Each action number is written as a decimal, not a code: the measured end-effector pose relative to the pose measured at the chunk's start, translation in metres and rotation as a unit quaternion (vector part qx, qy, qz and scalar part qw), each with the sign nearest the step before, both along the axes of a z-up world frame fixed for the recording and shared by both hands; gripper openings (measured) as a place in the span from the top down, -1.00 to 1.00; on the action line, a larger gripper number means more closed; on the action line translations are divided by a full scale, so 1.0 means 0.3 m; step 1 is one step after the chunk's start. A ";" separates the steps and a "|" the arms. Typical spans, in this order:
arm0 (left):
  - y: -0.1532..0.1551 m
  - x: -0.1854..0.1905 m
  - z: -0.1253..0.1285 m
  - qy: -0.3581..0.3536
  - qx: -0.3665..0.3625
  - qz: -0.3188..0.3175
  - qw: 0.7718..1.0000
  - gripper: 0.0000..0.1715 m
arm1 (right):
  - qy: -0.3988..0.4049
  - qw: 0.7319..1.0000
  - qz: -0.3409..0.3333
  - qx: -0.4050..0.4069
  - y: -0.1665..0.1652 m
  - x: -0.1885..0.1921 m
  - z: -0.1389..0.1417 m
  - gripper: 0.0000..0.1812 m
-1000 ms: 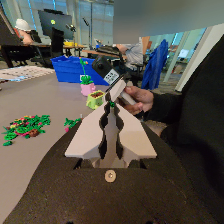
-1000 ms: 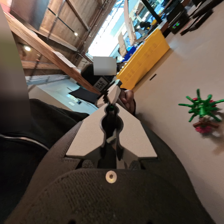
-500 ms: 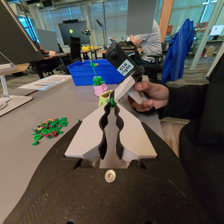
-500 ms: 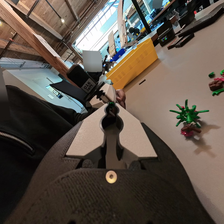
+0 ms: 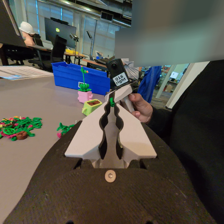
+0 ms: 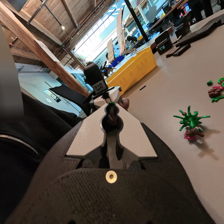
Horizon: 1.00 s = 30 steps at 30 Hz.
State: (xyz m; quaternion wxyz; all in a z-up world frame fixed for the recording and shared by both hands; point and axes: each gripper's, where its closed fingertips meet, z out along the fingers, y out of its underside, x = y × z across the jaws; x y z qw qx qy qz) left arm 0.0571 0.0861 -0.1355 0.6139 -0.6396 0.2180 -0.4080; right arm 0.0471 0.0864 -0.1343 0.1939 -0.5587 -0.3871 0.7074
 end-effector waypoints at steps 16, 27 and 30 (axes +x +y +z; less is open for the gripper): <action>0.036 -0.036 -0.017 0.059 0.055 0.102 0.991 0.82 | 0.031 0.998 -0.044 0.014 0.028 -0.013 -0.001 0.95; 0.047 -0.067 -0.007 0.026 0.033 0.111 0.993 0.96 | -0.005 0.997 -0.036 0.072 -0.012 -0.038 -0.041 0.95; 0.057 -0.077 -0.017 -0.014 -0.007 0.094 0.995 0.91 | -0.018 0.978 -0.106 0.176 0.037 -0.026 -0.044 0.94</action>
